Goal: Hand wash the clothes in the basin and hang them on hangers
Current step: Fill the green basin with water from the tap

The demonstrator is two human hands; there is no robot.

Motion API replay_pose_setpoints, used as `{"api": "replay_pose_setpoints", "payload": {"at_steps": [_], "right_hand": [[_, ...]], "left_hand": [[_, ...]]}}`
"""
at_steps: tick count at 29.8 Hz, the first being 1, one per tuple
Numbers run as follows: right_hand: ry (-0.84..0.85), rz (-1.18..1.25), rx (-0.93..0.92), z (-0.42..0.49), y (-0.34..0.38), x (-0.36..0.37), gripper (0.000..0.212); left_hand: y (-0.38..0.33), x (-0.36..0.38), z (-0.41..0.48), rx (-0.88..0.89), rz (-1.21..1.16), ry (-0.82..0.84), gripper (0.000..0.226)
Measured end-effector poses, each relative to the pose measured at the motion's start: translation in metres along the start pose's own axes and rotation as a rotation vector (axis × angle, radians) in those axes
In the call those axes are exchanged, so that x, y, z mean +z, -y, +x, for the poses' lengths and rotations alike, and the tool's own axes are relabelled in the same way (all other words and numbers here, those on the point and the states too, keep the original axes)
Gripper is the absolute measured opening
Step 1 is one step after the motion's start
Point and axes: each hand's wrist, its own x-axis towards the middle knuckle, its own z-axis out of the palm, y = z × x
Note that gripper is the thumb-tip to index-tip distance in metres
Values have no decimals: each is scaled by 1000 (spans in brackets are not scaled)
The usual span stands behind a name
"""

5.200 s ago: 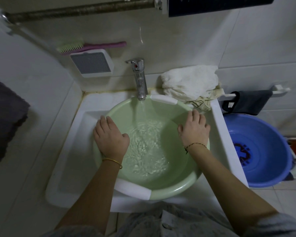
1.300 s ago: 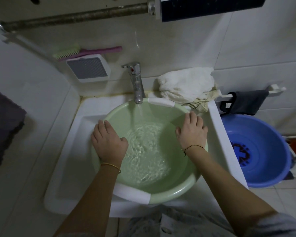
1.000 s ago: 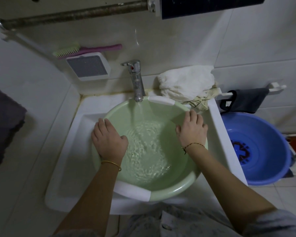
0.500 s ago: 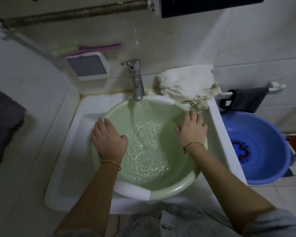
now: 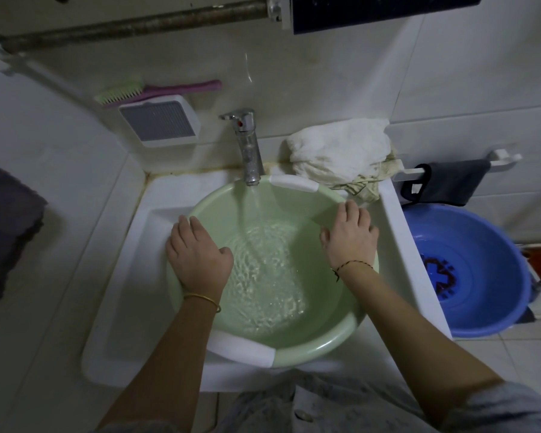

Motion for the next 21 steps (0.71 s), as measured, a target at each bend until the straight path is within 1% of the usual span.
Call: {"api": "replay_pose_setpoints", "payload": {"at_steps": [11, 21], "right_hand": [[-3, 5, 1, -1, -1, -1, 65], [-2, 7, 1, 0, -1, 0, 65]], "left_hand": [[-2, -2, 0, 0, -14, 6, 81], [-2, -2, -1, 12, -12, -24, 79]]}}
